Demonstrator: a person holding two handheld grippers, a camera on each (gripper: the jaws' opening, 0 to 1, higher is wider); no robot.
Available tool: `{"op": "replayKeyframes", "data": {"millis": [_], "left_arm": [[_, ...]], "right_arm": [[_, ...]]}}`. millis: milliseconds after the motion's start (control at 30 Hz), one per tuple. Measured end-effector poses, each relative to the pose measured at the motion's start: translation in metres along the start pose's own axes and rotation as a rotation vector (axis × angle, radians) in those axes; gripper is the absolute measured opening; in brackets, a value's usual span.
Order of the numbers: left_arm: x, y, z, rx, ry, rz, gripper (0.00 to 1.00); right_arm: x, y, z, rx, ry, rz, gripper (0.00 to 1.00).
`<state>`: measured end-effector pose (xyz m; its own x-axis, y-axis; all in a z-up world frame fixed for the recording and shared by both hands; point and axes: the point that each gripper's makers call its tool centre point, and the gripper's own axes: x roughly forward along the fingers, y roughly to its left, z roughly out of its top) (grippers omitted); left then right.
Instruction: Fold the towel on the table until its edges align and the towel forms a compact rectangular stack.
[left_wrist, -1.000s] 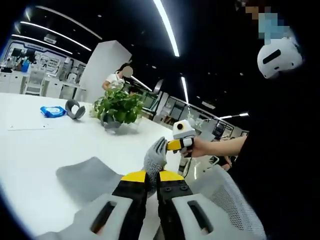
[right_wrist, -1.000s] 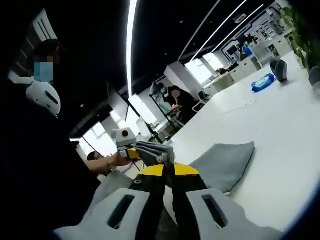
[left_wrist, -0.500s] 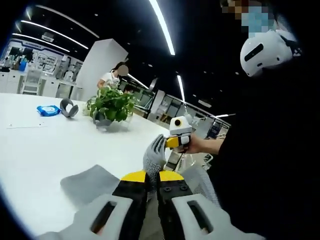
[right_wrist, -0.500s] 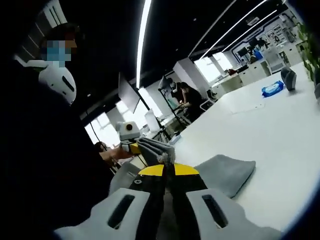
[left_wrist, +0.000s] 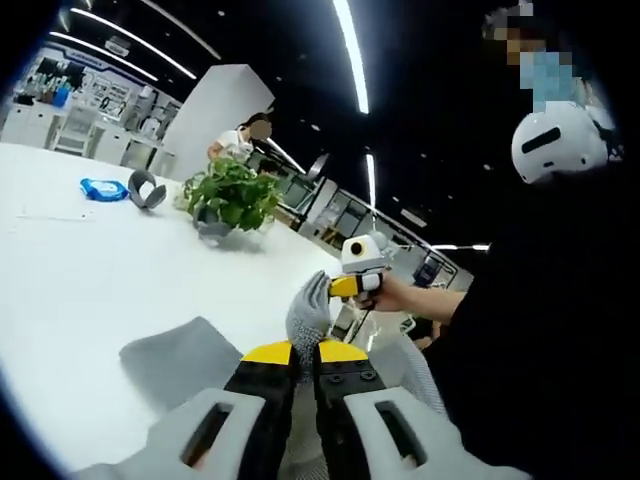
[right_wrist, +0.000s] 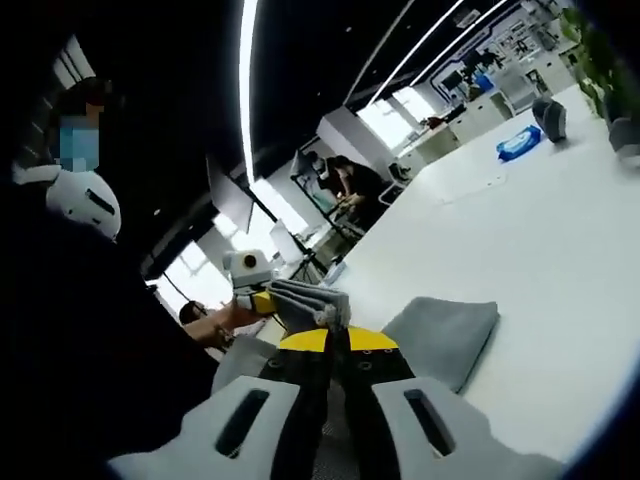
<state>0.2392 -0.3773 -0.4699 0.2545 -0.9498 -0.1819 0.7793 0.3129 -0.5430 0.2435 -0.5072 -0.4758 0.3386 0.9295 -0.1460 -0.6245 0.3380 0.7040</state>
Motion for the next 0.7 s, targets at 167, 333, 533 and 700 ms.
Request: {"op": "replayKeyframes", "data": {"millis": [167, 333, 533, 700], "left_arm": [[0.003, 0.026, -0.006, -0.072, 0.012, 0.025, 0.06], [0.005, 0.047, -0.01, -0.122, 0.022, 0.069, 0.06], [0.009, 0.07, -0.012, -0.189, 0.017, 0.089, 0.06], [0.015, 0.087, -0.015, -0.206, 0.031, 0.113, 0.06]], "right_arm": [[0.01, -0.022, 0.001, 0.098, 0.027, -0.029, 0.01], [0.019, -0.038, 0.001, 0.157, 0.059, -0.031, 0.01], [0.027, -0.057, 0.001, 0.21, 0.084, -0.041, 0.01], [0.032, -0.074, 0.0, 0.241, 0.103, -0.056, 0.01]]}}
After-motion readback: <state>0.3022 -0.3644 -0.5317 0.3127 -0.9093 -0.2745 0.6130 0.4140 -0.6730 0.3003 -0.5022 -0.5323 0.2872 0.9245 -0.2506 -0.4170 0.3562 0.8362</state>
